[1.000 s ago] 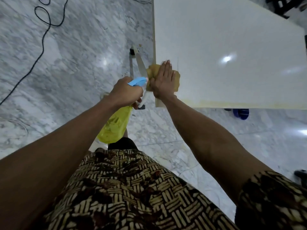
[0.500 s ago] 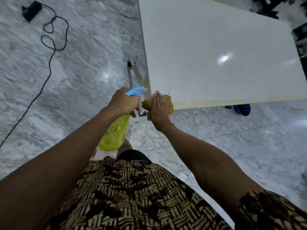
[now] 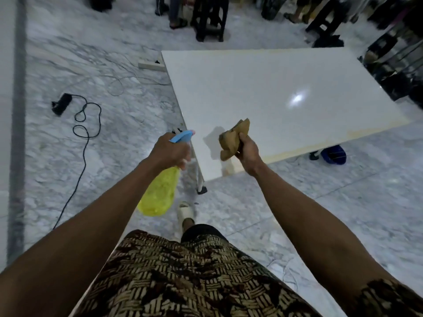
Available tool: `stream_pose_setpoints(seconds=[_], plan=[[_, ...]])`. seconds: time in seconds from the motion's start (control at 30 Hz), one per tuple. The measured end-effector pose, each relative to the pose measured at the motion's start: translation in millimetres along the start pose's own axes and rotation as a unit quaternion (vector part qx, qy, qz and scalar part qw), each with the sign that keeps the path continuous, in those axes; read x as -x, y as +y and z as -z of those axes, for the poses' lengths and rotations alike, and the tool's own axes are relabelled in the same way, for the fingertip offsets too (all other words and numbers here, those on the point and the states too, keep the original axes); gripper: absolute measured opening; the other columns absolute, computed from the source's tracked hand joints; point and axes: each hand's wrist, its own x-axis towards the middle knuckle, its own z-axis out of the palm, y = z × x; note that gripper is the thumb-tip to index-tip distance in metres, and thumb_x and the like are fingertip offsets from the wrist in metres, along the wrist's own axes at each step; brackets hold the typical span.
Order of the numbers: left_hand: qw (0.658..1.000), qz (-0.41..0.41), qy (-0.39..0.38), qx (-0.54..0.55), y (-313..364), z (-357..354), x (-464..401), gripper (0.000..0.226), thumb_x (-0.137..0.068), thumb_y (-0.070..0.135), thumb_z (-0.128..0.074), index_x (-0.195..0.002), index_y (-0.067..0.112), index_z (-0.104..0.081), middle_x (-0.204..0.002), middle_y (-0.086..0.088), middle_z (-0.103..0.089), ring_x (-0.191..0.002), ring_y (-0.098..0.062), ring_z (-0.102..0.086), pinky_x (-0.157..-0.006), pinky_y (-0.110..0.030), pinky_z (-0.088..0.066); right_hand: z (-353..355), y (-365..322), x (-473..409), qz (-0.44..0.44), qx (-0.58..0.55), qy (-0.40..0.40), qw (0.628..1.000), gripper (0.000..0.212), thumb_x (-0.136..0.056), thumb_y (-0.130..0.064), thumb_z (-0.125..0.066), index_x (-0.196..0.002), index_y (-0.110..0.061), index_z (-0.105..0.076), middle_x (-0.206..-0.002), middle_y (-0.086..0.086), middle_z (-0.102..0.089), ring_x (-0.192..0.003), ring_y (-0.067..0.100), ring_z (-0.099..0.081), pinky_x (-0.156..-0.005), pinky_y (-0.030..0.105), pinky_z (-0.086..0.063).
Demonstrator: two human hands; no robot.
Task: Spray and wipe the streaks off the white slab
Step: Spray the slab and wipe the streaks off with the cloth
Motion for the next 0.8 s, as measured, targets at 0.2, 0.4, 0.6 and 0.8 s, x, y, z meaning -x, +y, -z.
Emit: stream_pose_setpoints(seconds=[0.2, 0.4, 0.6, 0.8], plan=[[0.998, -0.023, 0.037, -0.036, 39.8, 0.0, -6.4, 0.017, -0.090, 0.000, -0.057, -0.100, -0.005, -0.070, -0.078, -0.019, -0.074, -0.078, -0.048, -0.073, -0.054, -0.035, -0.060, 3.0, -34.4, -32.3, -0.026, -0.297, -0.082, 0.951, 0.047, -0.104, -0.037, -0.044, -0.087, -0.005, -0.073, -0.102, 0.015, -0.069, -0.087, 0.028, -0.068, -0.071, 0.033, -0.058], [0.994, -0.012, 0.103, -0.032, 68.8, -4.7, -38.3, 0.014, -0.088, 0.000, -0.057, -0.095, 0.006, -0.068, -0.081, -0.019, -0.074, -0.066, -0.032, -0.071, -0.052, -0.033, -0.058, -11.2, -47.3, -73.0, -0.082, -0.401, -0.095, 0.908, 0.066, -0.097, -0.064, -0.039, -0.105, -0.011, -0.077, -0.121, 0.011, -0.070, -0.115, 0.029, -0.063, -0.104, 0.042, -0.048], [0.986, 0.043, 0.161, 0.008, 85.2, -37.6, -75.2, 0.019, -0.082, 0.008, -0.060, -0.095, -0.001, -0.070, -0.077, -0.018, -0.076, -0.067, -0.040, -0.074, -0.054, -0.035, -0.059, -5.3, -79.8, -118.1, -0.122, -0.200, -0.290, 0.928, 0.079, -0.087, -0.068, -0.058, -0.132, -0.004, -0.059, -0.141, 0.018, -0.056, -0.132, 0.032, -0.052, -0.111, 0.045, -0.042], [0.971, 0.082, 0.217, 0.057, 77.0, -79.2, -85.6, 0.035, -0.078, 0.001, -0.052, -0.096, 0.020, -0.075, -0.065, -0.007, -0.074, -0.062, -0.021, -0.075, -0.051, -0.032, -0.057, -19.6, -74.7, -154.8, -0.211, -0.055, -0.374, 0.902, 0.074, -0.096, -0.061, -0.051, -0.146, -0.008, -0.045, -0.149, 0.016, -0.049, -0.135, 0.032, -0.049, -0.114, 0.050, -0.038]])
